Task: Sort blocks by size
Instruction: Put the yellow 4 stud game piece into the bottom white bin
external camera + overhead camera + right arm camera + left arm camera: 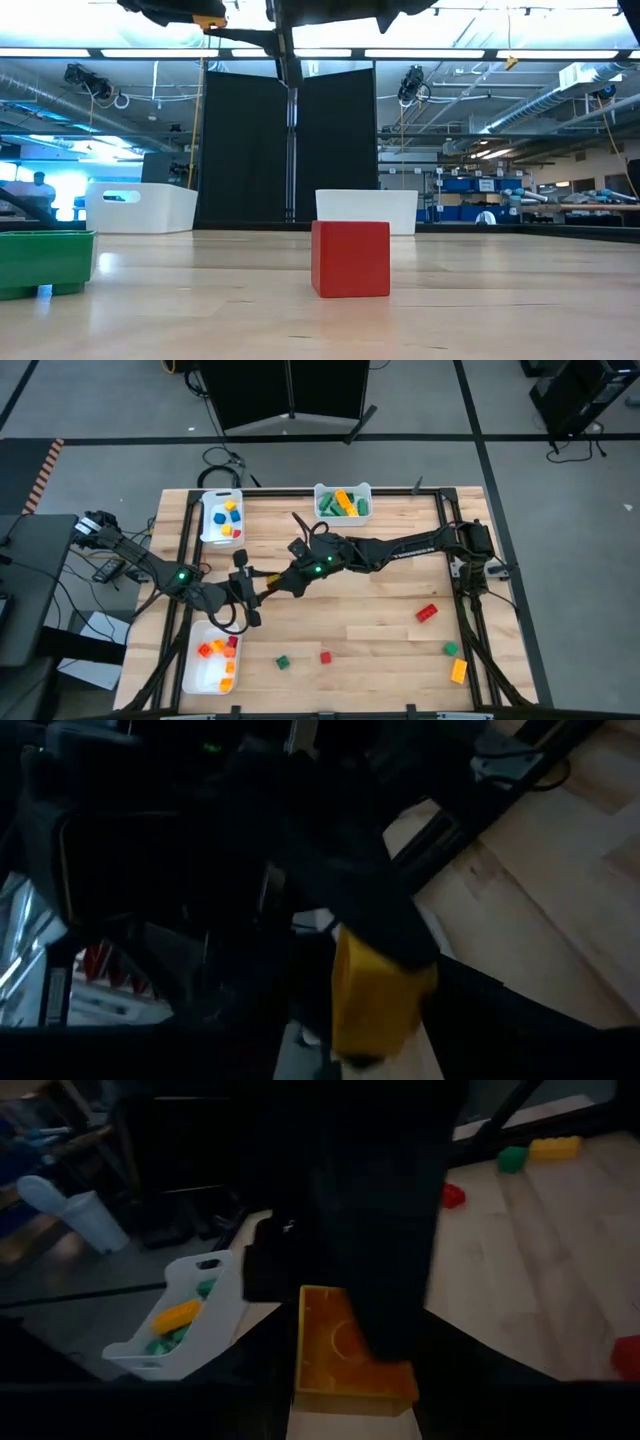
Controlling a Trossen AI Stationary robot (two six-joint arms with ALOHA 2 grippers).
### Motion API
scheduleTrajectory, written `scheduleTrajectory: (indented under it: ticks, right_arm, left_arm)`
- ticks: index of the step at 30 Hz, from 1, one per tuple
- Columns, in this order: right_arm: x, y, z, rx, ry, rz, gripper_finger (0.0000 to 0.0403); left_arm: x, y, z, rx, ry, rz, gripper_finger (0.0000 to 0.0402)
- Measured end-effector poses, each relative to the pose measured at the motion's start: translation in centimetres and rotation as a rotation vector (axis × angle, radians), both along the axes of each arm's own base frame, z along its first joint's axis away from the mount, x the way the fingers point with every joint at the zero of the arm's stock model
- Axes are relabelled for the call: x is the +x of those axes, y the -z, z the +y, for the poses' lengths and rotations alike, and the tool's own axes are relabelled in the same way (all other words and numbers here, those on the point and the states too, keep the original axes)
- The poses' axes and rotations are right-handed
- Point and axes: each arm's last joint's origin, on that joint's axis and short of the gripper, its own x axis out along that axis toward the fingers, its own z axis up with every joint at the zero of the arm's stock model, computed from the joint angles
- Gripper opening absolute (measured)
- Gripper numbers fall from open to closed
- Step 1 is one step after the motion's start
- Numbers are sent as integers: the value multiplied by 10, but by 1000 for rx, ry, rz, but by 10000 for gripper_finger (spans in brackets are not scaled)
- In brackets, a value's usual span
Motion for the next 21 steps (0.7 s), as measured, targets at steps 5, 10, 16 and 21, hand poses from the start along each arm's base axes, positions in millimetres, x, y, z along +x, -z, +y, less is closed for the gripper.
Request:
scheduleTrajectory:
  ticks: [5, 10, 16, 21]
  right_arm:
    - [-10, -10, -7, -31, -4, 45, 226]
    - [-35, -26, -12, -110, 76, 176, 225]
    - [-78, -51, 0, -274, 182, 336, 226]
    - [-111, -50, 15, -417, 328, 551, 226]
  left_arm:
    - [-3, 0, 0, 20, -26, 7, 160]
    - [-10, 0, 1, -31, -33, 9, 160]
    - [-28, -13, 10, -177, -101, 63, 160]
    - [-42, -28, 16, -287, -152, 197, 160]
